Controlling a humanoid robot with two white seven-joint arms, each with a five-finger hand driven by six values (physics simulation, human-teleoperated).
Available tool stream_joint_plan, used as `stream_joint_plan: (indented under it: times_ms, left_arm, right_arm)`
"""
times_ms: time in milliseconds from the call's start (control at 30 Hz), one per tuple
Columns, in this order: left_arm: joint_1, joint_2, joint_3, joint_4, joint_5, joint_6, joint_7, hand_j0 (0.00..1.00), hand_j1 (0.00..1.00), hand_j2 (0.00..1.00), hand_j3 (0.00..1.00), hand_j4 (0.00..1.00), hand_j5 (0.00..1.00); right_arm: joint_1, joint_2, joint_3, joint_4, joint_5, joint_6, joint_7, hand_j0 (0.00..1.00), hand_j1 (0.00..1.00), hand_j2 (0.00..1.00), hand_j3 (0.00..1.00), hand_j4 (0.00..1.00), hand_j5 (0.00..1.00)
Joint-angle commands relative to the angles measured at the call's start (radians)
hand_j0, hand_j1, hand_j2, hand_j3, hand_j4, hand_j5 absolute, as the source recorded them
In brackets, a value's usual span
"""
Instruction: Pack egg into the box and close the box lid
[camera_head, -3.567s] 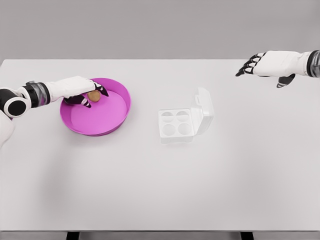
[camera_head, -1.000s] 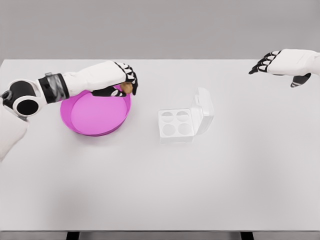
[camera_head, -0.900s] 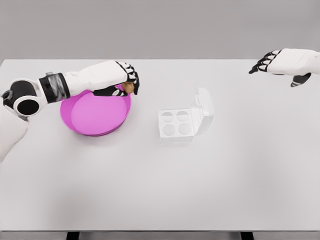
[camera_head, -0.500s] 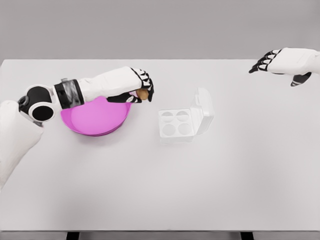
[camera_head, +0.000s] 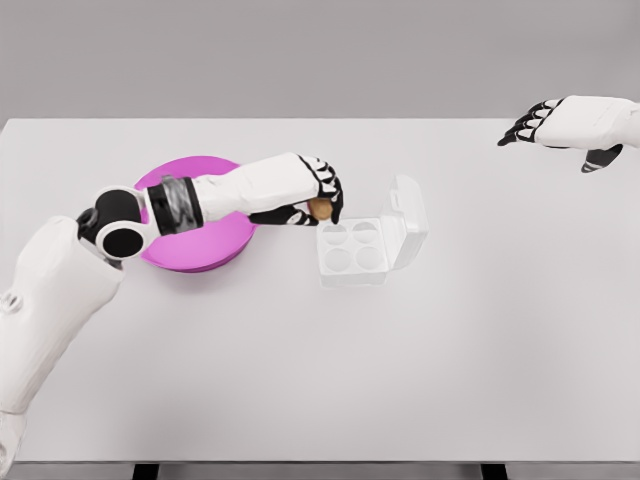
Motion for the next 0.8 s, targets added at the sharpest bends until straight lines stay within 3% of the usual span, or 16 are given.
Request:
stream_joint_plan:
  times_ms: [0, 333, 600, 767]
  left_arm:
    - [0.0, -0.025, -0.001, 0.002, -0.011, 0.003, -0.002, 0.41, 0.41, 0.41, 0.41, 0.41, 0.41]
    - [0.028, -0.059, -0.001, 0.012, -0.047, 0.003, -0.005, 0.41, 0.41, 0.41, 0.41, 0.41, 0.41]
    - [0.028, -0.133, -0.001, 0.088, -0.093, 0.003, -0.005, 0.42, 0.42, 0.42, 0.42, 0.42, 0.42]
    - [0.028, -0.136, -0.001, 0.113, -0.098, 0.003, -0.005, 0.42, 0.42, 0.42, 0.42, 0.42, 0.42]
  right_arm:
    - [0.0, 0.0, -0.002, 0.001, -0.005, 0.001, 0.0, 1.0, 1.0, 1.0, 1.0, 1.0, 1.0]
    - [0.002, -0.023, -0.002, -0.001, -0.003, 0.001, 0.0, 1.0, 1.0, 1.0, 1.0, 1.0, 1.0]
    - [0.006, -0.026, -0.007, -0.001, -0.003, 0.001, 0.0, 1.0, 1.0, 1.0, 1.0, 1.0, 1.0]
    - [0.005, -0.026, -0.007, -0.001, -0.003, 0.001, 0.0, 1.0, 1.0, 1.0, 1.0, 1.0, 1.0]
